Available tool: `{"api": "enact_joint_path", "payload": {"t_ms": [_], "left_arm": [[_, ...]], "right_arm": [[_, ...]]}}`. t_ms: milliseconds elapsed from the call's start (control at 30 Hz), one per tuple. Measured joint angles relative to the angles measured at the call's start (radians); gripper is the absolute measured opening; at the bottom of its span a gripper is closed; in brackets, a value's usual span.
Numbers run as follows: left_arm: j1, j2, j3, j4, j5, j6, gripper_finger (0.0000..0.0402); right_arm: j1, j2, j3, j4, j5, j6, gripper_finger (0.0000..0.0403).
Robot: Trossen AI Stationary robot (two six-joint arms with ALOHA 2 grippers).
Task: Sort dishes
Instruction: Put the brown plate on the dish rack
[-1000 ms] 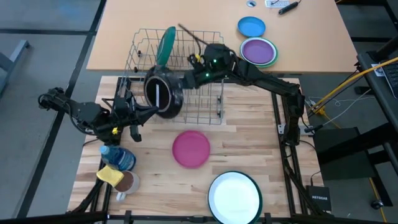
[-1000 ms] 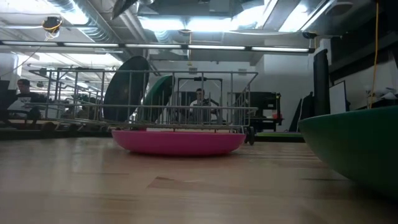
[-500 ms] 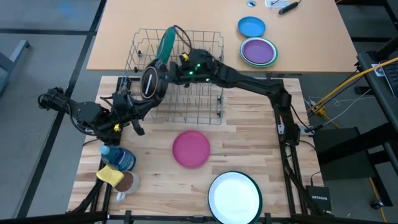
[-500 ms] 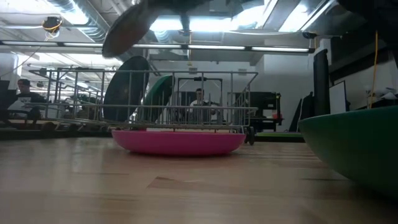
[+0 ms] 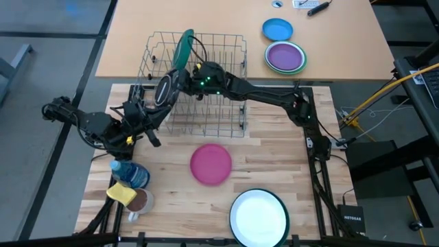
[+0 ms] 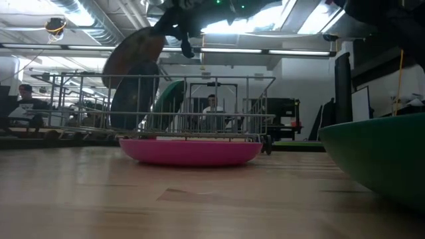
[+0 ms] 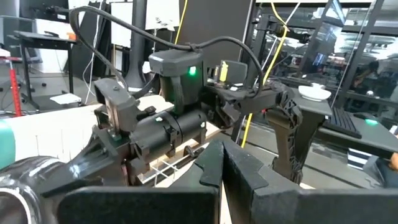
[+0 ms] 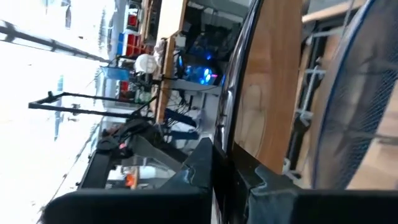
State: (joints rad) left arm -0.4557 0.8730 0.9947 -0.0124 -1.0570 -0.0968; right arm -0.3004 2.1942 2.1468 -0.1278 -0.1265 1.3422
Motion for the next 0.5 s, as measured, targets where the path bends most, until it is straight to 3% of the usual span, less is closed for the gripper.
{"api": "enact_joint_path", "payload": {"t_ms": [500], "left_arm": [[0.000,0.000,0.000,-0.005,-0.004,0.000,0.0000]], "right_arm": [[0.001,0.014,0.000,-0.075,0.057,-0.012,0.0015]]}}
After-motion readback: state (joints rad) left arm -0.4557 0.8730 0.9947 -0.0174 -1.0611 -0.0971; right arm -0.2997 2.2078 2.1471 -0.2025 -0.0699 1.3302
